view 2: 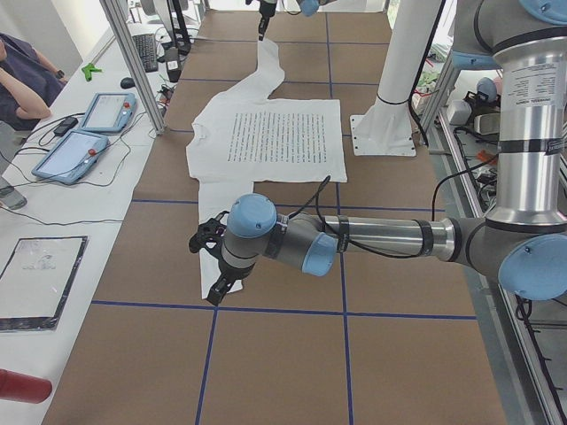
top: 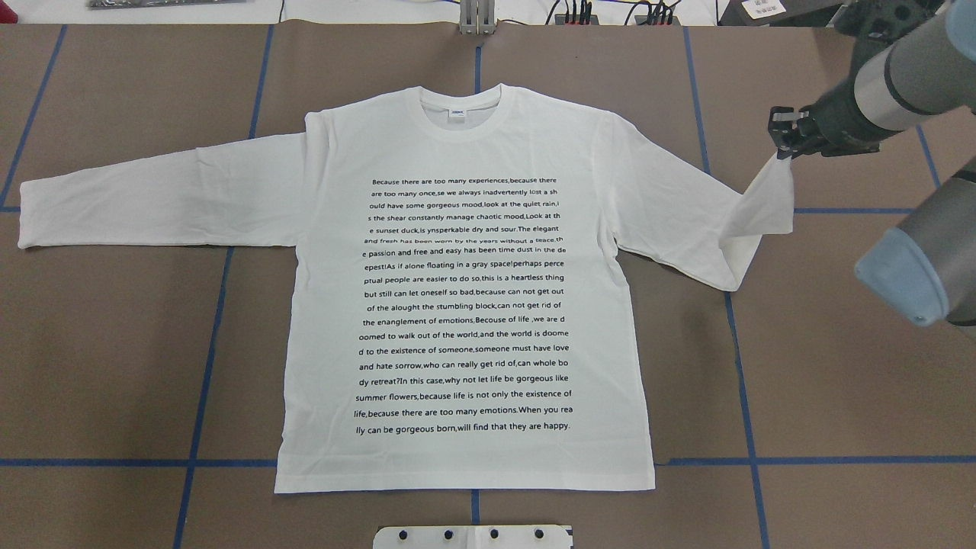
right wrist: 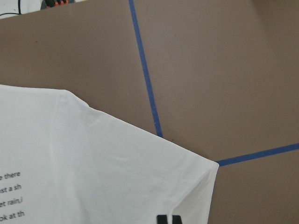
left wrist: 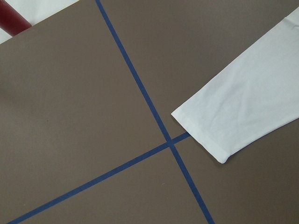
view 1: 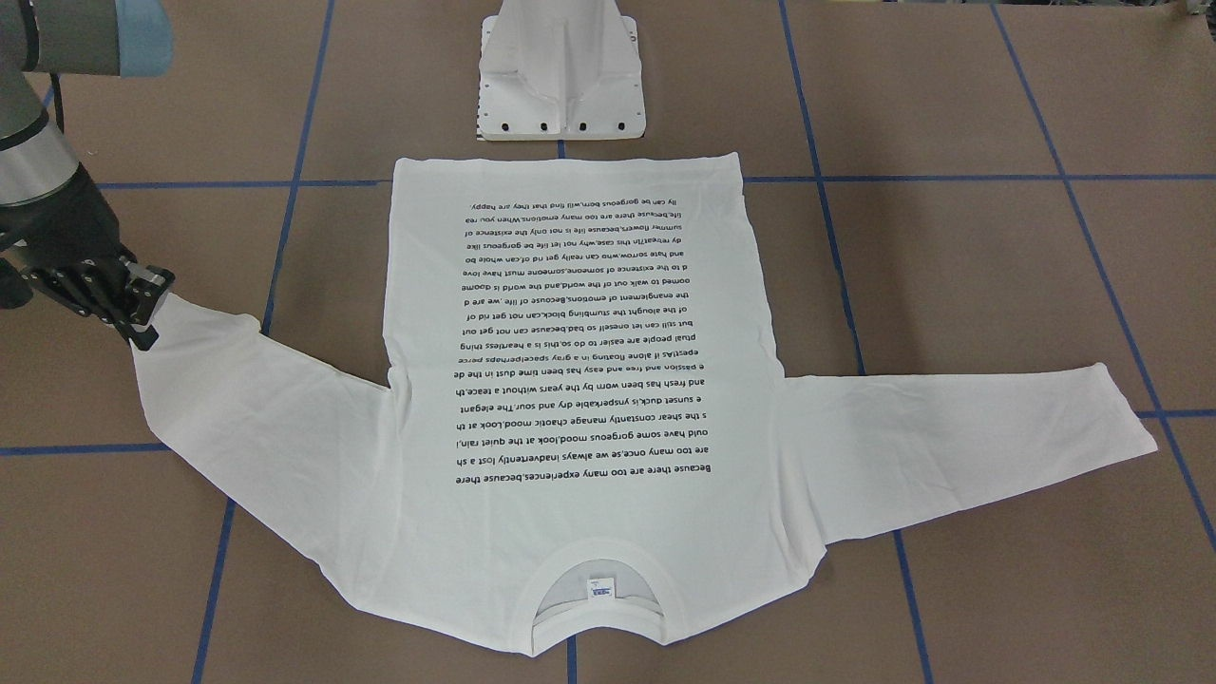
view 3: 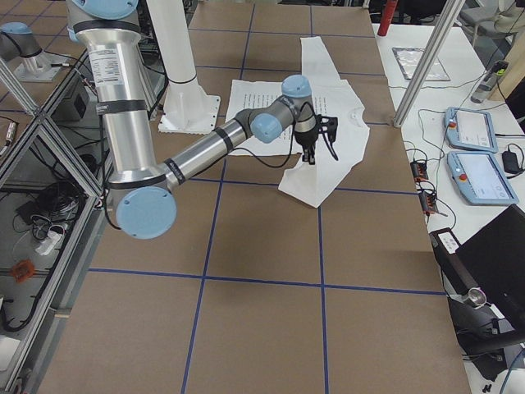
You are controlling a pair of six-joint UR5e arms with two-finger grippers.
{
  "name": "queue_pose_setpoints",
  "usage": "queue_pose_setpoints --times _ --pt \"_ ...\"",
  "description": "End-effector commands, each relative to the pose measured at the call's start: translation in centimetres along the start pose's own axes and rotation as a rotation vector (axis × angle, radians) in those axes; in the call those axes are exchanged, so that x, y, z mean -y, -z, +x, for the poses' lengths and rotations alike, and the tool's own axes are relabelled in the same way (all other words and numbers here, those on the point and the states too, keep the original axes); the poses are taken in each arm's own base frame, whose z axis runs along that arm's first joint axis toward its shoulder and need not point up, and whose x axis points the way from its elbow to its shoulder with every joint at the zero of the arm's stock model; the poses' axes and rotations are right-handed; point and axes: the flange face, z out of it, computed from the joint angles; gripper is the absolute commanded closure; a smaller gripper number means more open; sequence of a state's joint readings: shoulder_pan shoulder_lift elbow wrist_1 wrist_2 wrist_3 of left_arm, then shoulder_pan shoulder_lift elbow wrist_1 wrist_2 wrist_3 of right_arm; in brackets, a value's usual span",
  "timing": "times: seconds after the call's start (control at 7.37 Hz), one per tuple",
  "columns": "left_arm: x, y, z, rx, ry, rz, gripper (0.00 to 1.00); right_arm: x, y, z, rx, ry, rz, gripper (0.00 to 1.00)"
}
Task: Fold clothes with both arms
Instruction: 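Carry the sleeve with the right gripper across the shirt body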
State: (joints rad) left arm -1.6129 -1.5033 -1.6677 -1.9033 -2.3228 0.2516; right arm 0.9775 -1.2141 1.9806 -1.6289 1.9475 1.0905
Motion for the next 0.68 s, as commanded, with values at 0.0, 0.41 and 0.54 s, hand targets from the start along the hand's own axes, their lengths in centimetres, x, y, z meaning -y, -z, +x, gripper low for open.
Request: queue_pose_setpoints --times 0.0,0.41,0.54 --pt "-0.1 -0.5 -0.2 -0.027 0.008 -0.002 0.00 -1.0 3.4 -10.9 0.006 -0.032 0.097 1.00" --pt "0.0 -0.8 -0.5 -0.028 0.011 -0.006 0.00 -0.9 3.6 -24.3 0.079 0.026 0.221 1.00" --pt "0.0 -0.9 -0.4 -0.029 0.010 -0.006 0.00 -1.1 1.3 -28.1 0.128 0.045 0.256 1.00"
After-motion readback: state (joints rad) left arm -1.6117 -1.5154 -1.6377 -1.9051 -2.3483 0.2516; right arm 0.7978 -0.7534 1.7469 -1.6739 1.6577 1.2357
